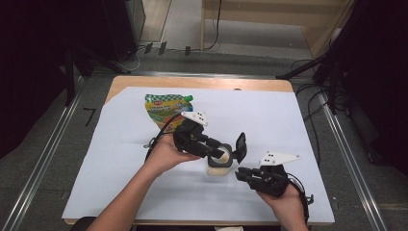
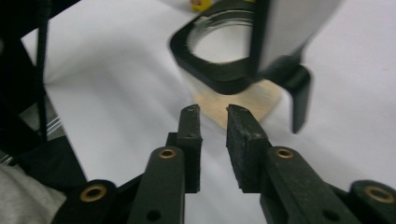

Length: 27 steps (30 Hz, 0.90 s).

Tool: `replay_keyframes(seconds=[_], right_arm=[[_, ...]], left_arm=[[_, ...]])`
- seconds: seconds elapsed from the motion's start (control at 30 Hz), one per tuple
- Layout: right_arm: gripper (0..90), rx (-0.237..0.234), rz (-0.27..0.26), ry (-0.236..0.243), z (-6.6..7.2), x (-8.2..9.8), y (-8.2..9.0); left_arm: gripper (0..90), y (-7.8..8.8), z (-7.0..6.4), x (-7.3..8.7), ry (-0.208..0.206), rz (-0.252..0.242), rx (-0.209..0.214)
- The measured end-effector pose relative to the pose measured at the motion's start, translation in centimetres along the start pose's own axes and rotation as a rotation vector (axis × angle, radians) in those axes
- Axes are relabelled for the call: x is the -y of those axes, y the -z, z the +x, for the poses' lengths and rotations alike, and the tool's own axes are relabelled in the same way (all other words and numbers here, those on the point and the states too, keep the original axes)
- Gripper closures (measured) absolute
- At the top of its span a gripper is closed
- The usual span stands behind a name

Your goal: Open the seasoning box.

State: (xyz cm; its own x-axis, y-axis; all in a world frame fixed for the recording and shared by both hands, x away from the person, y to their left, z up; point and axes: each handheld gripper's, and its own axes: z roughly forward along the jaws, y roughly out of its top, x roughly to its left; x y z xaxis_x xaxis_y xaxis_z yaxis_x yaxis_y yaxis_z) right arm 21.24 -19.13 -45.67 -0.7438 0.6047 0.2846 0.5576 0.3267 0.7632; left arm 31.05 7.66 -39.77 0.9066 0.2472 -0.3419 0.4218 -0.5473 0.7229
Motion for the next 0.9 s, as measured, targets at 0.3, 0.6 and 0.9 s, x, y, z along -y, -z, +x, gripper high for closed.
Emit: replay_keyframes(seconds=[0.3, 0.6, 0.9], right_arm=[[66.2, -0.072, 0.001, 0.076, 2.2, -0.6, -1.1], [60.1, -0.103, 0.010, 0.120, 3.7, -0.9, -2.9], [57.5, -0.131, 0.037, 0.157, 5.0, -1.4, -5.2]], left_arm=[[50.0, 2.5, 1.1, 0.9, 0.069, 0.018, -0.057], [45.3, 4.6, 1.7, 2.1, 0.063, -0.007, -0.108], [47.4, 6.7, 2.3, 3.3, 0.099, -0.027, -0.149]])
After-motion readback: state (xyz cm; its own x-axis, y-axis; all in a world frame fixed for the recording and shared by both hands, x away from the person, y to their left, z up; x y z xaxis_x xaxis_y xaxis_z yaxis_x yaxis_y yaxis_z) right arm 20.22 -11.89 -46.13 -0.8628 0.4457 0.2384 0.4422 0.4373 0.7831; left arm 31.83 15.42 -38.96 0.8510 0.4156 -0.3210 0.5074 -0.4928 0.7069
